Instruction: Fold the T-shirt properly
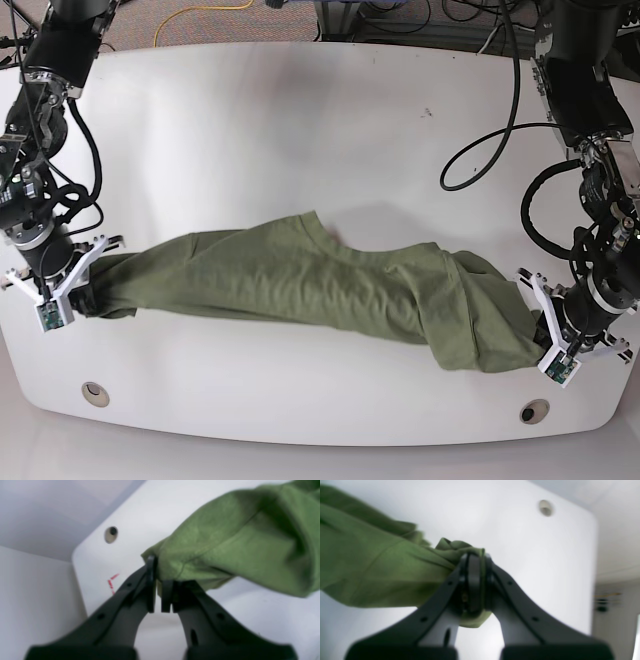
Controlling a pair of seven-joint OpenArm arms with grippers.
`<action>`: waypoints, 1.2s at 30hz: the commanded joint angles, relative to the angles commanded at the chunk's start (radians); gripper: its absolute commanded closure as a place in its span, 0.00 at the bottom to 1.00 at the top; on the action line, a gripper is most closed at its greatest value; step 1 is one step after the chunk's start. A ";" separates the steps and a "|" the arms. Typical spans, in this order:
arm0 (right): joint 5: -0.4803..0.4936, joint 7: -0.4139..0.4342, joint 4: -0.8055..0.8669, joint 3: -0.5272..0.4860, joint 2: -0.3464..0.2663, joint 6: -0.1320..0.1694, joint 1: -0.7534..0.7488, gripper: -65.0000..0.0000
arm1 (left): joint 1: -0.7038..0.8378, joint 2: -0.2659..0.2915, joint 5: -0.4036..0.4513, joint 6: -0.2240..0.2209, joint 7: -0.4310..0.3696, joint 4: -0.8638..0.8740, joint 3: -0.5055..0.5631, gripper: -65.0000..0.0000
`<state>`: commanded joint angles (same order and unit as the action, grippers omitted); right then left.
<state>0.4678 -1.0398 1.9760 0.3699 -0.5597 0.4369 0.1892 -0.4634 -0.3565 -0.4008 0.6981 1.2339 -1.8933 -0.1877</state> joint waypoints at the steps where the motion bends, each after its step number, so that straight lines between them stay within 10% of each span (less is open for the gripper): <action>1: -0.002 0.000 -0.002 0.001 -0.002 0.000 0.005 1.00 | 0.003 0.000 -0.001 0.000 -0.001 -0.001 0.000 0.99; 36: -0.004 -0.030 0.009 0.115 0.127 0.007 -0.290 1.00 | 0.420 -0.041 -0.005 0.000 0.045 0.001 -0.146 0.99</action>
<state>0.4642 -1.0695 1.9847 0.4845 -0.4329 0.4437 -0.1005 -0.0436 -0.3976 -0.4054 0.6981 1.2787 -1.8926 -0.3338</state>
